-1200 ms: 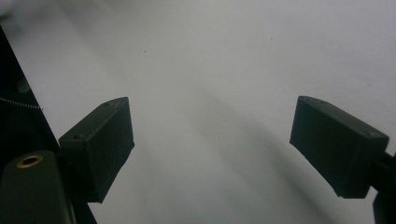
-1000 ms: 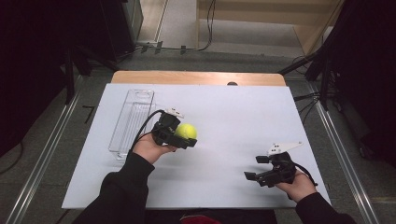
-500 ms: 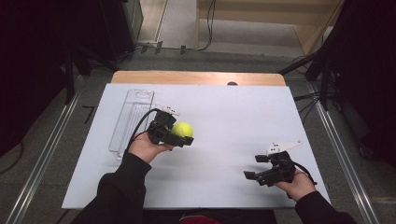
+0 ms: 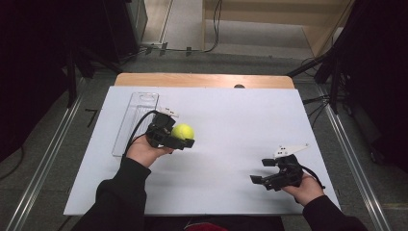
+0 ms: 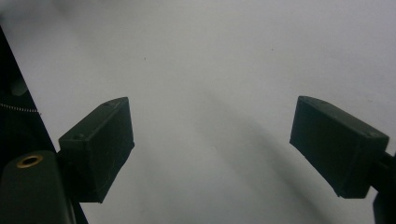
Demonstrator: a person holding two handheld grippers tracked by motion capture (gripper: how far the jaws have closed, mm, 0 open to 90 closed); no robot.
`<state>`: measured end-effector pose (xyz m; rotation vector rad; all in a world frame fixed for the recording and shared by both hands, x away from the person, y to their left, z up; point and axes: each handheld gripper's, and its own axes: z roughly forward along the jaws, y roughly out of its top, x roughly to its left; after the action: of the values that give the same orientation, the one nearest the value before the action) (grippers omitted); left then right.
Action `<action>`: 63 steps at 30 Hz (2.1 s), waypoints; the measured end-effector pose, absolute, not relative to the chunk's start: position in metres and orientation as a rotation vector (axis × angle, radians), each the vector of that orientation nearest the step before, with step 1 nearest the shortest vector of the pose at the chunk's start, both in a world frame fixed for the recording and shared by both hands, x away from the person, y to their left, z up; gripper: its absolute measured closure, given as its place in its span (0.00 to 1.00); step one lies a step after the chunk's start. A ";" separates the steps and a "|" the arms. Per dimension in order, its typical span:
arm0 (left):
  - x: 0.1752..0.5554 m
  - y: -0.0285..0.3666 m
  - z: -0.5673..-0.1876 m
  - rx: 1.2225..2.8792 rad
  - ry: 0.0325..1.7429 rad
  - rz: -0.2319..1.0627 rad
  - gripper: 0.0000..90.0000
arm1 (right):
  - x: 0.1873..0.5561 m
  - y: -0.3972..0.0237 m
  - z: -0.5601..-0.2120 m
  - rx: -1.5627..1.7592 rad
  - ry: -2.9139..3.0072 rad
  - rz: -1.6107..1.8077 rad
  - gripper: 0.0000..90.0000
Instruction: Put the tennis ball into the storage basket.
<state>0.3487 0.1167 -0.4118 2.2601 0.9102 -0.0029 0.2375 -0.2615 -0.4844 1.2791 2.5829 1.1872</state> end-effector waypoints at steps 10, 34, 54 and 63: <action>0.350 0.128 -0.409 2.259 0.949 0.027 0.30 | 0.240 -0.259 -0.484 1.268 2.588 1.191 0.13; 0.358 0.156 -0.403 2.217 1.026 0.036 0.30 | 0.241 -0.259 -0.484 1.258 2.589 1.192 0.13; 0.363 0.176 -0.396 2.184 1.098 0.075 0.30 | 0.241 -0.260 -0.484 1.264 2.585 1.191 0.13; 0.364 0.186 -0.392 2.159 1.129 0.094 0.30 | 0.241 -0.260 -0.484 1.264 2.584 1.190 0.13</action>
<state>0.3642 0.1857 -0.3924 2.1587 1.1294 0.0940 0.2406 -0.2596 -0.4841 1.2636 2.5844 1.1904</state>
